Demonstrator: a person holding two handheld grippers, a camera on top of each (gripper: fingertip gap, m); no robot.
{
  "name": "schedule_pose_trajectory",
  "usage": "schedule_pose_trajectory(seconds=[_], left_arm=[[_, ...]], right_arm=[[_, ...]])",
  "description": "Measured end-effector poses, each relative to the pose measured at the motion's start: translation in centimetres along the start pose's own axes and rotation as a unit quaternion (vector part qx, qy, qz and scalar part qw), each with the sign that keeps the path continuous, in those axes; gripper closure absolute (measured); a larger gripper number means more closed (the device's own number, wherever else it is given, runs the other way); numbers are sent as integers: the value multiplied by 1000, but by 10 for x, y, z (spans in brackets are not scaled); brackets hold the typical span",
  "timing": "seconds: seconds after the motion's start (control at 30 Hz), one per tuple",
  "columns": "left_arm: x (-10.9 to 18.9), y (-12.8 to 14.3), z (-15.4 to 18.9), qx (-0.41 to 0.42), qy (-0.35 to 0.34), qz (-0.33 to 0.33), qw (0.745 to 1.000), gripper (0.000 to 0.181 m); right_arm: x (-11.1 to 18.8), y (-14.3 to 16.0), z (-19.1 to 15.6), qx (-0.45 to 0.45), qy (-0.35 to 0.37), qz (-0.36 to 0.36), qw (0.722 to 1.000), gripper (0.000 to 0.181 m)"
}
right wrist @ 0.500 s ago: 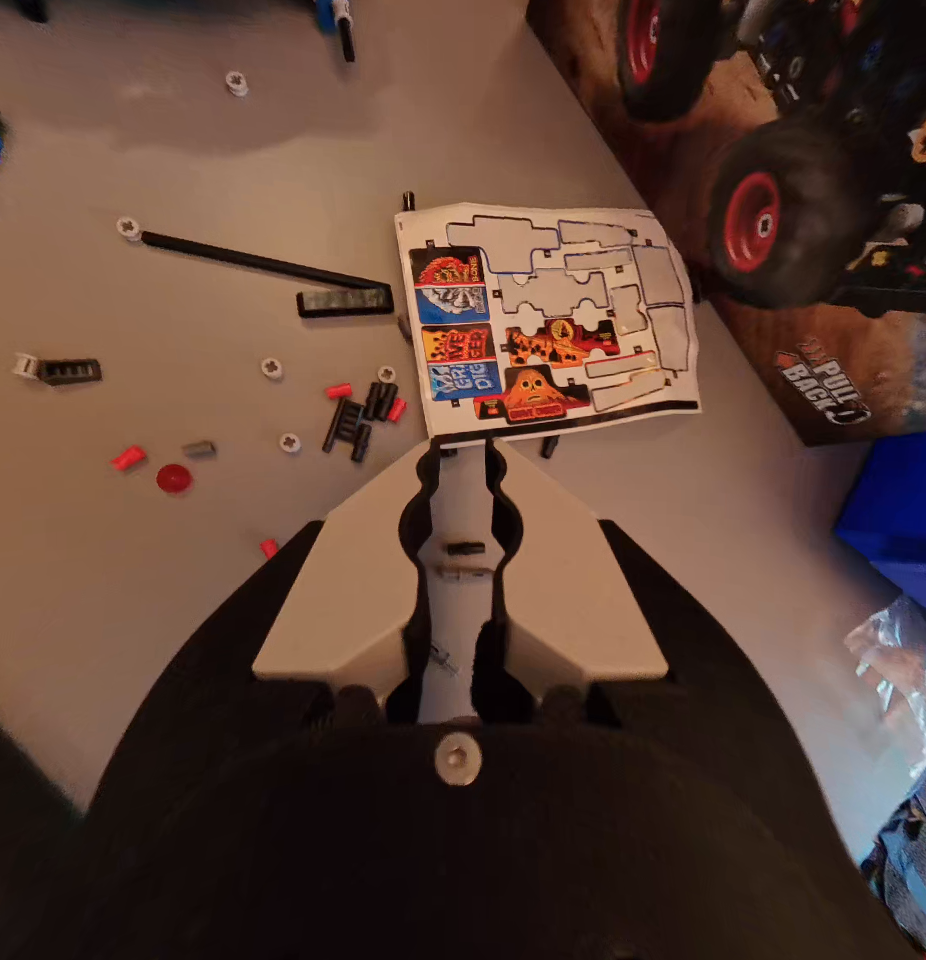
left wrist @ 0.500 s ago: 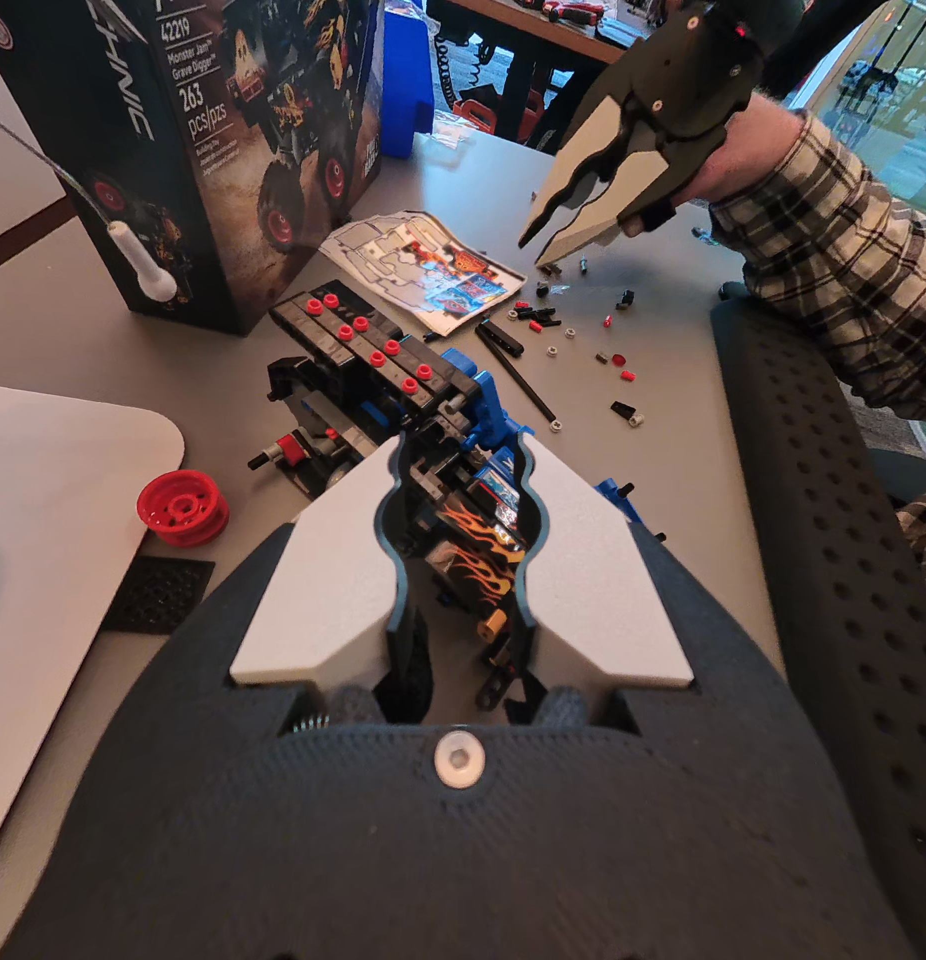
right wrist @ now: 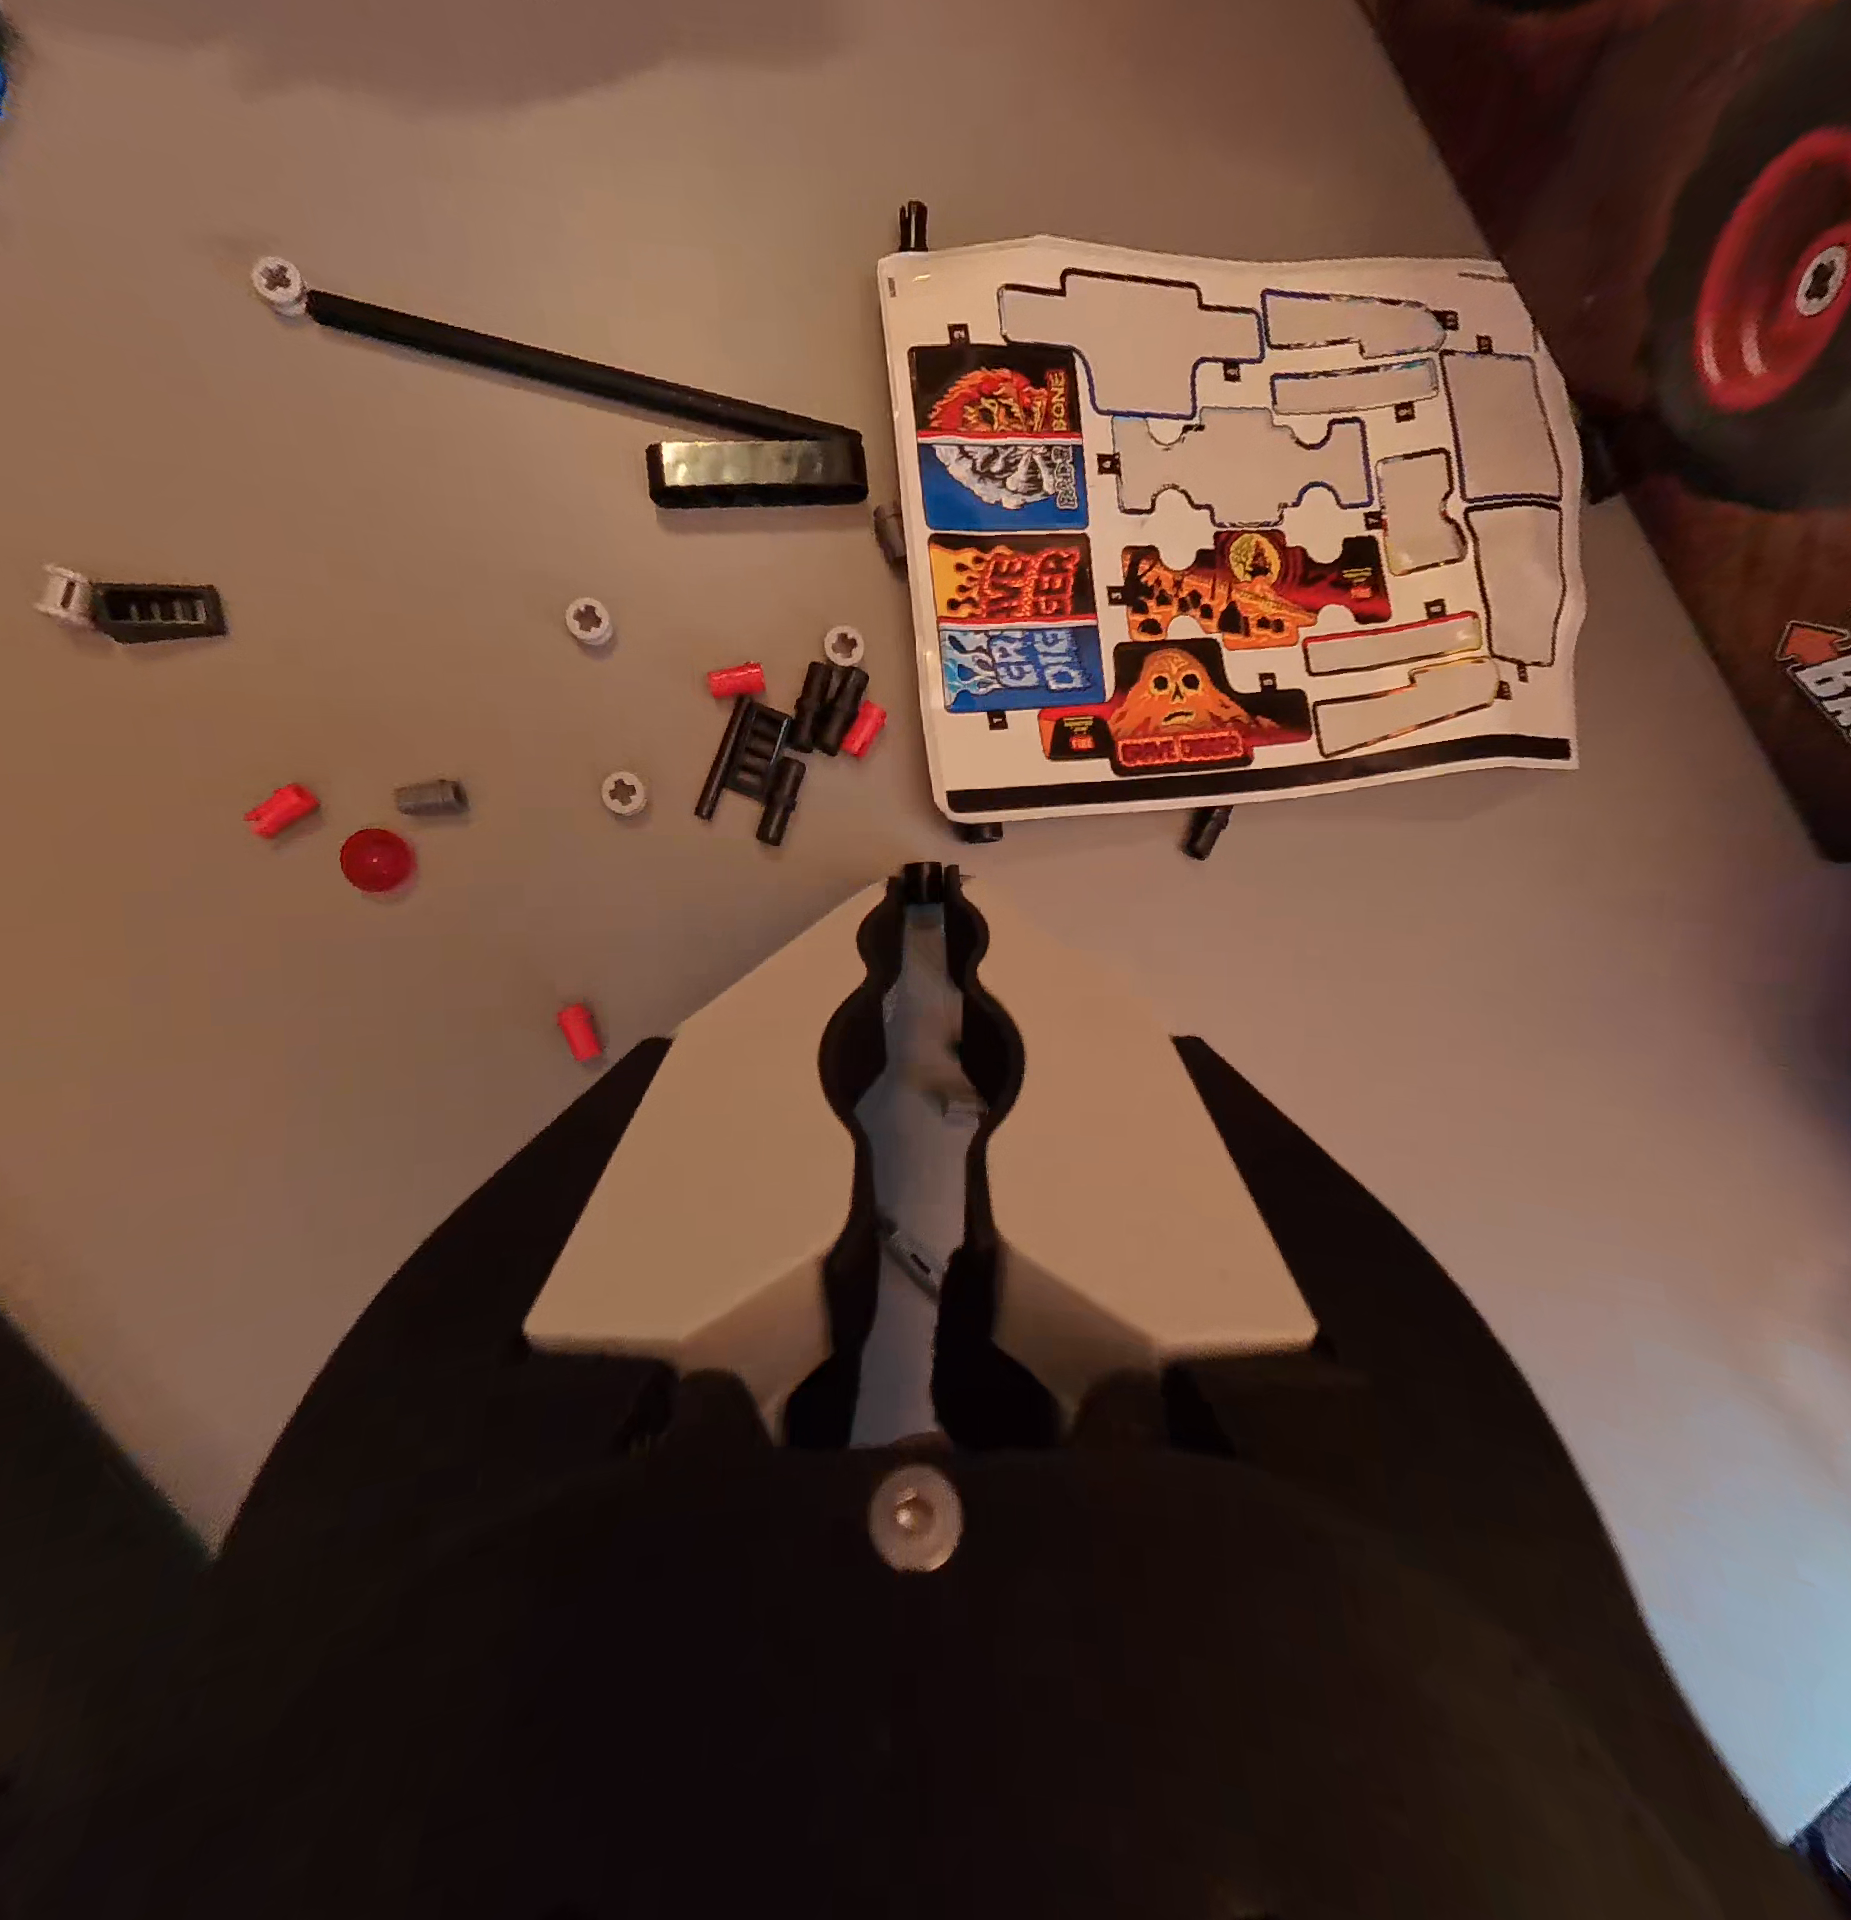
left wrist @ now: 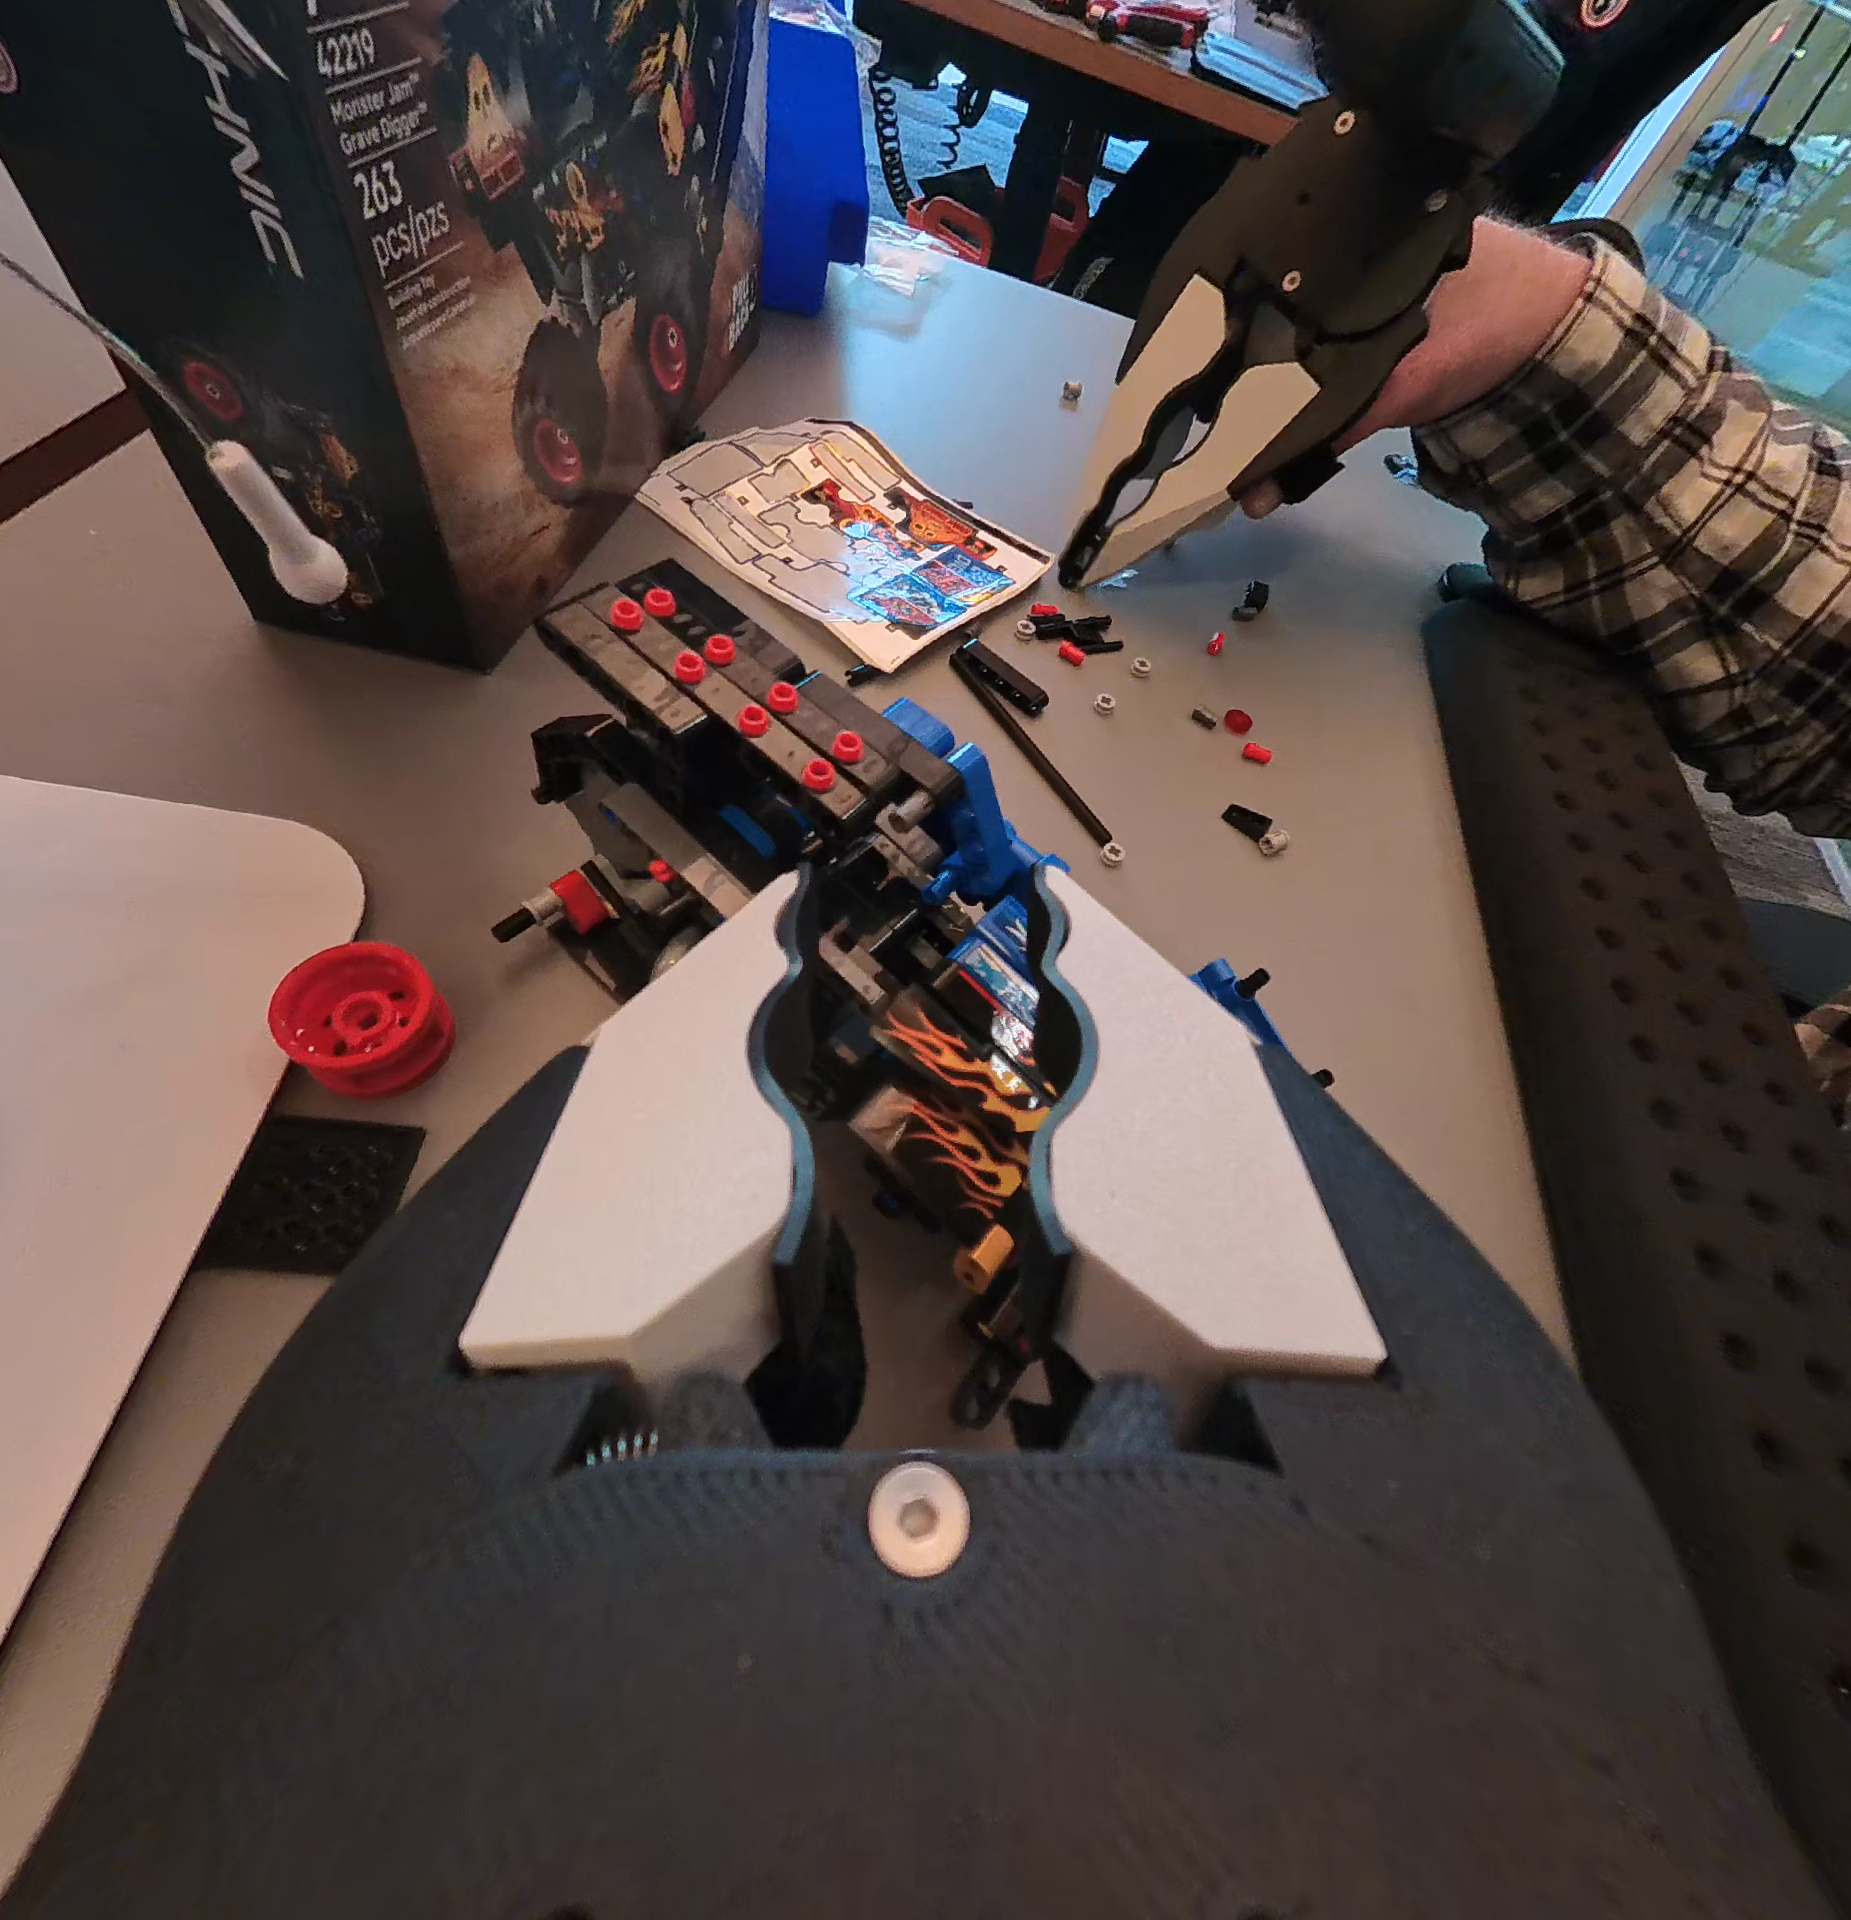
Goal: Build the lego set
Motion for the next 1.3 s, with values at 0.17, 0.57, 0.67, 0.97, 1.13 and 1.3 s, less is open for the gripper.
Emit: schedule_pose_trajectory(seconds=[0.17, 0.57, 0.67, 0.97, 1.13, 1.3], left_arm=[[1, -1, 1, -3, -1, 1, 1000, 144], [13, -18, 33, 54, 54, 61, 995, 153], [13, -18, 39, 78, 78, 74, 991, 155], [3, -12, 39, 126, 121, 93, 980, 162], [3, -12, 40, 140, 144, 111, 973, 169], [5, -12, 38, 157, 163, 131, 965, 172]], right_arm=[[1, -1, -1, 0, -3, 9, 1000, 176], [34, -119, -78, 163, 76, 199, 963, 176], [29, -146, -97, 207, 105, 226, 946, 176], [17, -174, -118, 279, 175, 246, 911, 176], [12, -179, -122, 309, 202, 237, 899, 177], [13, -181, -123, 322, 216, 248, 888, 176]])
Point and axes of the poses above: each gripper's, where its closed fingertips meet, x back along the fingers, y out of its underside, z = x × y across the jaws, the point moved 9 cm from there along x, back along the fingers, and after that the axes turned 4 degrees about x, right-handed, at the moved point
